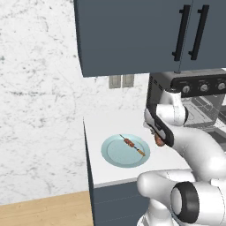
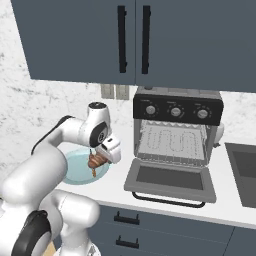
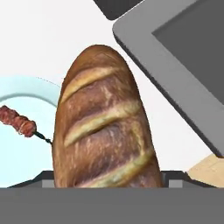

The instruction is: Pick up the kebab skewer and baguette bread, and place them inside the toaster oven. Close the toaster oven door and start by setting the timer.

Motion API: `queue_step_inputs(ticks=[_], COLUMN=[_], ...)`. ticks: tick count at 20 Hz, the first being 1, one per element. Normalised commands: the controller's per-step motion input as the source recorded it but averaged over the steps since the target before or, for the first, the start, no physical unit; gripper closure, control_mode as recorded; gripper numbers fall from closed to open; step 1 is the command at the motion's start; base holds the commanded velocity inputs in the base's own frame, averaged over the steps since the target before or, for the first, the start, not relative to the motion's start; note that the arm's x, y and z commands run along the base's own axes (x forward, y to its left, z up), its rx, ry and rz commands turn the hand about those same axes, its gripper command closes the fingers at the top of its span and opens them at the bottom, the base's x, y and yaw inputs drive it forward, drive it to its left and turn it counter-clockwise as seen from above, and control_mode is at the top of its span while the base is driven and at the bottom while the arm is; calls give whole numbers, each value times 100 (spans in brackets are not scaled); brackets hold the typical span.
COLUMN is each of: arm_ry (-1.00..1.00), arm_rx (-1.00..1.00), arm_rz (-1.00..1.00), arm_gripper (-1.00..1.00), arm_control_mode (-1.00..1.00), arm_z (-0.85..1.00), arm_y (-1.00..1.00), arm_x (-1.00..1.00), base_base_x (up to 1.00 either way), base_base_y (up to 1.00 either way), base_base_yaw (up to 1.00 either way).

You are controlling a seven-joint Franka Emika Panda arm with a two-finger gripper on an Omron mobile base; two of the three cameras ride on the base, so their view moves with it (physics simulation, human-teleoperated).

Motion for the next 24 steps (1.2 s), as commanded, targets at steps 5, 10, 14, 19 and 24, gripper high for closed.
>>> queue_step_inputs(ticks=[5,10,14,19,24], arm_ry=[3,0,-1,-14,-20], arm_rx=[4,3,4,4,0], arm_rz=[-46,-45,-43,-34,-26], arm_gripper=[100,100,100,100,100], arm_control_mode=[-100,-100,-100,-100,-100], arm_z=[26,13,0,6,42], arm_y=[-73,-69,-77,-50,-15], arm_x=[38,30,31,-53,-65], base_base_x=[0,0,0,0,0], base_base_y=[0,0,0,0,0], base_base_yaw=[0,0,0,0,0])
